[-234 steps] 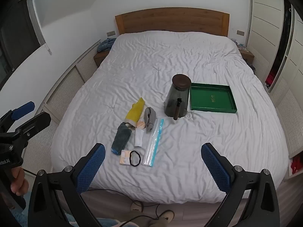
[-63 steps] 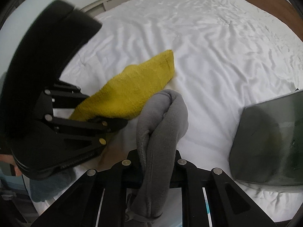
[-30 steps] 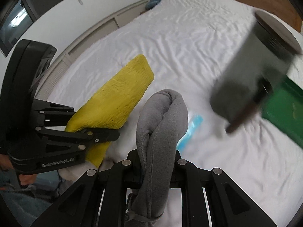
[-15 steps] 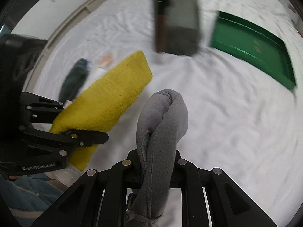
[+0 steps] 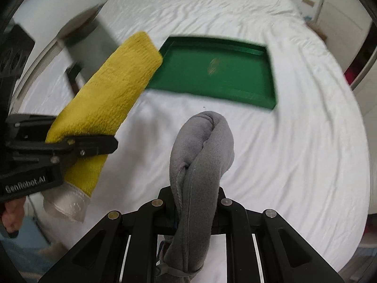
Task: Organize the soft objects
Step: 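Carry the yellow sock and grey sock with both tools over the green tray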
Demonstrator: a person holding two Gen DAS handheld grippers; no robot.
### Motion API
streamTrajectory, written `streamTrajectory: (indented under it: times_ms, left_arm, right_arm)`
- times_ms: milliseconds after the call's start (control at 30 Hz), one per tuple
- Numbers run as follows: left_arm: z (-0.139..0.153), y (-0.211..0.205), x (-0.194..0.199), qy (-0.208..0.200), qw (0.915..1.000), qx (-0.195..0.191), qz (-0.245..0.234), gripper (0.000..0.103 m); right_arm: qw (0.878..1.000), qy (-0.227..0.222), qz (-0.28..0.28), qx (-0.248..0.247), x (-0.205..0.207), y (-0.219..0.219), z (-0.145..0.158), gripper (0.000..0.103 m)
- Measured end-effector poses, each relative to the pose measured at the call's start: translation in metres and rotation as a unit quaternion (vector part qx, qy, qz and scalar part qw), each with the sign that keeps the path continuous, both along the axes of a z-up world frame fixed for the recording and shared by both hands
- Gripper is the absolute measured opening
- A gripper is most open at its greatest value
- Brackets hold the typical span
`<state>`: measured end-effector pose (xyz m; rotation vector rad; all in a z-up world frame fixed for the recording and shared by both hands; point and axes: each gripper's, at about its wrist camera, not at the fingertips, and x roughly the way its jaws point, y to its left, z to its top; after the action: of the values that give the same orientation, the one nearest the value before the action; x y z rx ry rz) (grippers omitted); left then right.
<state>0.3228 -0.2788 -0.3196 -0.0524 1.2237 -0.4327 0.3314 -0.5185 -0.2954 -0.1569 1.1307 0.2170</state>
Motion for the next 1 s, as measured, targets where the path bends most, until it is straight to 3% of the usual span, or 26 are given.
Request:
streamTrajectory:
  times_ms: [400, 667, 767, 1000]
  left_arm:
    - [0.004, -0.022, 0.077, -0.067, 0.9965, 0.036, 0.033, 0.015]
    - [-0.017, -0.008, 0.119, -0.078, 0.9922, 0.064, 0.074, 0.015]
    - [-0.024, -0.004, 0.134, -0.081, 0.9901, 0.074, 0.087, 0.015]
    - [-0.051, 0.001, 0.168, -0.077, 0.9853, 0.096, 0.118, 0.016]
  right_arm:
    - [0.995, -0.093, -0.021, 0.001, 0.100, -0.013, 0.026, 0.014]
    - [0.994, -0.109, -0.013, -0.009, 0.173, 0.020, -0.012, 0.014]
    - [0.994, -0.110, -0.013, -0.012, 0.203, 0.013, -0.043, 0.014]
    - [0.995, -0.101, -0.018, -0.017, 0.260, 0.020, -0.081, 0.015]
